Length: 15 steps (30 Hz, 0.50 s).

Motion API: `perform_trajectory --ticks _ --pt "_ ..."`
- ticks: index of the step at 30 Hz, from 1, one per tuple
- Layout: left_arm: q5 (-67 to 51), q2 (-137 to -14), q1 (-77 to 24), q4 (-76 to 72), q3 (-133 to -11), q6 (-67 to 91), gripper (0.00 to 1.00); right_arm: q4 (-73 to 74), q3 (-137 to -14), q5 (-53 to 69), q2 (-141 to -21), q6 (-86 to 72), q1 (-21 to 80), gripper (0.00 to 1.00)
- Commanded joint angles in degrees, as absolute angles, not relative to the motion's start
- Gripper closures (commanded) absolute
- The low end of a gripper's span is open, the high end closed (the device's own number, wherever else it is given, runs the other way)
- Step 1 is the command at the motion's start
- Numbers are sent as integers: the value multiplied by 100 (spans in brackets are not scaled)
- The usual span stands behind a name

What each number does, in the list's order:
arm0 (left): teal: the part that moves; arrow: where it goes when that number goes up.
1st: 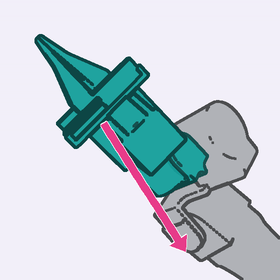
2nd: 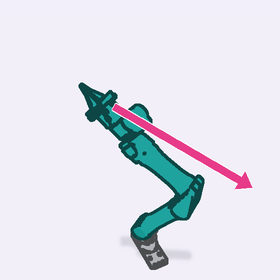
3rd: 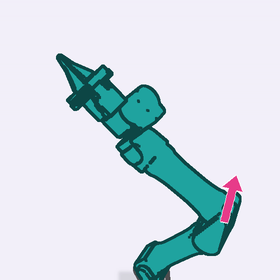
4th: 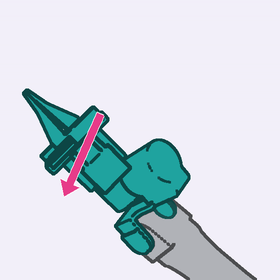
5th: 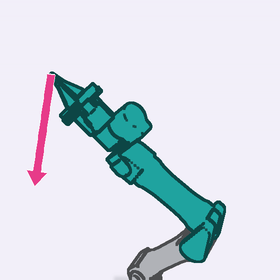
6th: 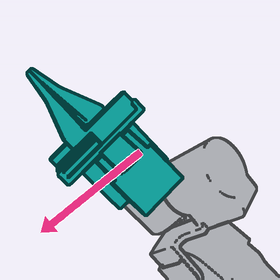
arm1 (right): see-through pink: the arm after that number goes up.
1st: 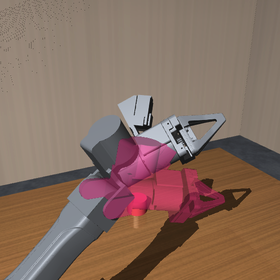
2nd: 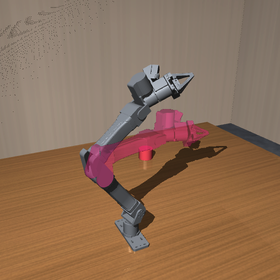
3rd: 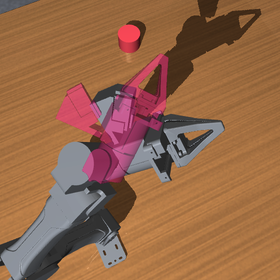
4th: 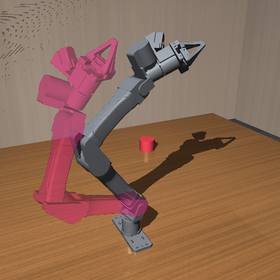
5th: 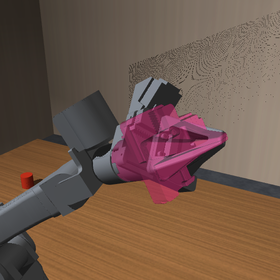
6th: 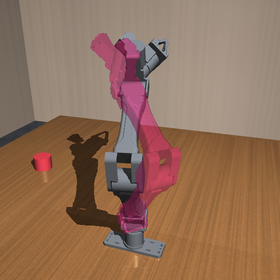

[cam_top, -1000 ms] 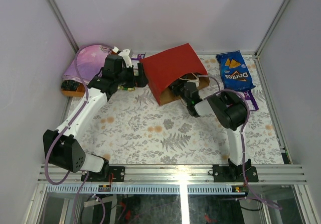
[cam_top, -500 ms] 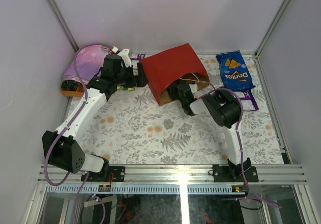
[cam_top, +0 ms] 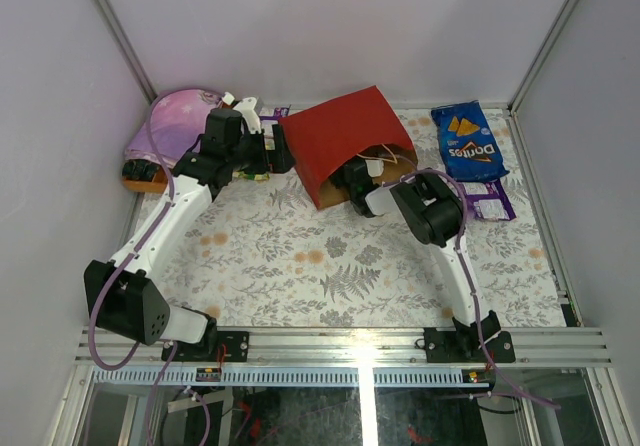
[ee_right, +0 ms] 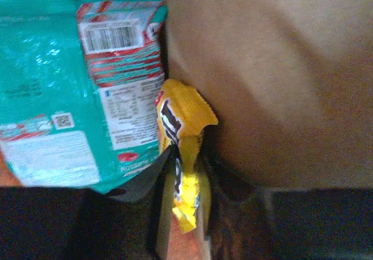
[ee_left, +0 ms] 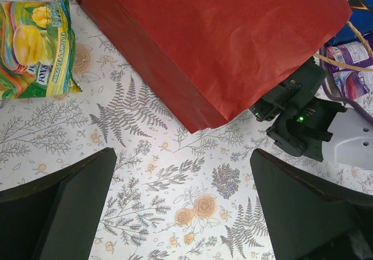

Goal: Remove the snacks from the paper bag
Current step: Take out the snack from the paper bag.

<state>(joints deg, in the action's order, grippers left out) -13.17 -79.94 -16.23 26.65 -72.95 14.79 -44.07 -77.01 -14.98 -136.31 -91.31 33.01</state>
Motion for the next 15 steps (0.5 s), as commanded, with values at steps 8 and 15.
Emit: perform_trajectory --ticks 8,15 --pt "-1402 -7855 -1539 2592 -7436 1521 0 -4603 -7010 -1361 -12944 -8640 3349 100" --pt "-1321 -7933 -1496 2593 -7426 1503 0 -5631 -3360 -233 -10447 -8306 3321 100"
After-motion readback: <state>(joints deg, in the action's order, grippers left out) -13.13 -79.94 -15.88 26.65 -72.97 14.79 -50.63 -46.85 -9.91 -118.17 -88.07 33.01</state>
